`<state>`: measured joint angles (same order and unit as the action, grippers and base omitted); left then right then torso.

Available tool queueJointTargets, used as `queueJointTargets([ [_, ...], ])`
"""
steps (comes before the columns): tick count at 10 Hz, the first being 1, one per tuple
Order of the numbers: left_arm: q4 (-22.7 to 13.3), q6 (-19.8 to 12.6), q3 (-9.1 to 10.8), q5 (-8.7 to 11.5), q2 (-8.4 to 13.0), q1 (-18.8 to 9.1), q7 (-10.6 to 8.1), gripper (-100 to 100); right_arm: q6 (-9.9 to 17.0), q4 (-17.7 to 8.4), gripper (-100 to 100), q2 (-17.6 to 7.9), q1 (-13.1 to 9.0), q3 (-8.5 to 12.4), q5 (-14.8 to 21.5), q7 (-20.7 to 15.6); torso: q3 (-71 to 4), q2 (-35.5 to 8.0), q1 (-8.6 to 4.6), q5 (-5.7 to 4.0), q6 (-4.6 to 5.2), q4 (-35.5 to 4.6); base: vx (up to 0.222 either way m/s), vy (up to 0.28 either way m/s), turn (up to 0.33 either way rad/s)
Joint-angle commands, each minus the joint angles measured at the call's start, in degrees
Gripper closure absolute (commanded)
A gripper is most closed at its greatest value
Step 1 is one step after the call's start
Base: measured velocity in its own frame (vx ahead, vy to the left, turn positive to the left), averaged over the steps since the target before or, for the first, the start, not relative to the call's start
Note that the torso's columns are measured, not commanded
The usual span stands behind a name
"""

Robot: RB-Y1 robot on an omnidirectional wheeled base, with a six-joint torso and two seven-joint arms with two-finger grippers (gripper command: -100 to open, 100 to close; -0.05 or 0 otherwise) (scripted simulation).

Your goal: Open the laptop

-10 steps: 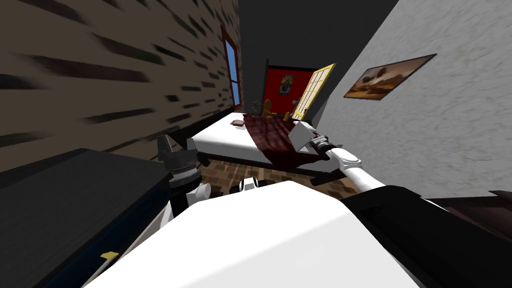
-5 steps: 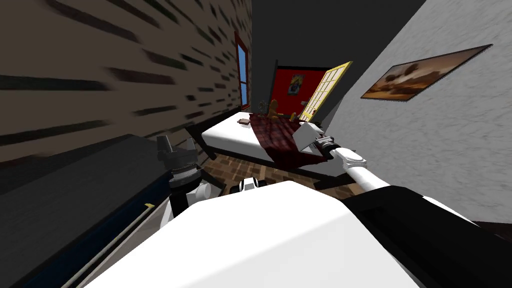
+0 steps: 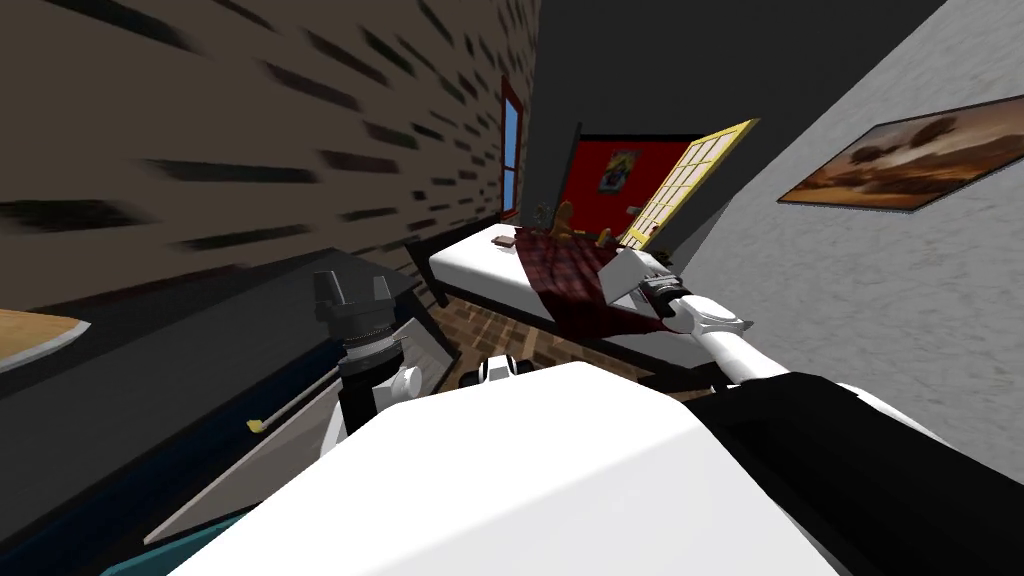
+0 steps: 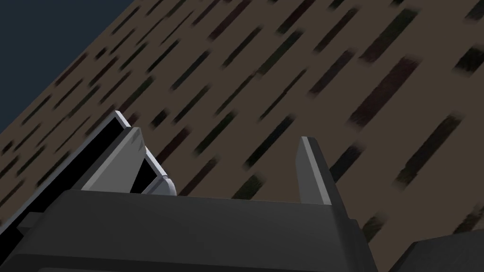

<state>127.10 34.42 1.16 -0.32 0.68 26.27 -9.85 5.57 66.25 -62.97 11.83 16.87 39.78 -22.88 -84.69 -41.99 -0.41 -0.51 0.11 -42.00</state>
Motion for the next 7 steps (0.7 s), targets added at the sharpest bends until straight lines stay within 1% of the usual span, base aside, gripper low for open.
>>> queueJointTargets([
  [1,0.0,0.0,0.01,0.0,0.0,0.0,0.0,0,0.8,-1.6,100,0.6,-1.4,0.1,-0.7,0.6,0.0,0.0,0.03,0.12,0.09,-0.1,-0.108,-0.045,0.179],
  [2,0.0,0.0,0.0,0.0,0.0,0.0,0.0,0,1.7,-3.1,100,1.2,-2.7,0.2,-1.4,1.1,0.0,-0.1,-0.11,0.13,-0.21,-0.1,-0.195,-0.116,0.364],
  [3,0.0,0.0,0.01,0.0,0.0,0.0,0.0,0,2.5,-4.6,100,1.9,-4.0,0.2,-2.1,1.7,0.1,-0.2,-0.29,0.05,-0.43,-0.1,-0.262,-0.126,0.336],
  [4,0.0,0.0,0.01,0.0,0.0,0.0,0.0,0,2.5,-4.6,100,1.9,-4.0,0.2,-2.1,1.7,0.1,-0.2,-0.39,-0.09,-0.24,-0.1,-0.222,-0.106,0.142],
  [5,0.0,0.0,0.01,0.0,0.0,0.0,0.0,0,3.4,-6.1,100,2.6,-5.3,0.2,-2.8,2.2,0.1,-0.1,-0.37,-0.04,0.19,-0.1,-0.194,-0.124,0.181],
  [6,0.0,0.0,0.01,0.0,0.0,0.0,0.0,0,4.3,-7.7,100,3.3,-6.7,0.2,-3.5,2.7,0.0,0.0,-0.44,-0.01,0.13,-0.1,-0.235,-0.16,0.283],
  [7,0.0,0.0,0.02,0.0,0.0,0.0,0.0,0,5.1,-9.2,100,3.9,-8.0,0.3,-4.2,3.2,0.0,-0.1,-0.56,-0.07,0.01,-0.1,-0.303,-0.131,0.322],
])
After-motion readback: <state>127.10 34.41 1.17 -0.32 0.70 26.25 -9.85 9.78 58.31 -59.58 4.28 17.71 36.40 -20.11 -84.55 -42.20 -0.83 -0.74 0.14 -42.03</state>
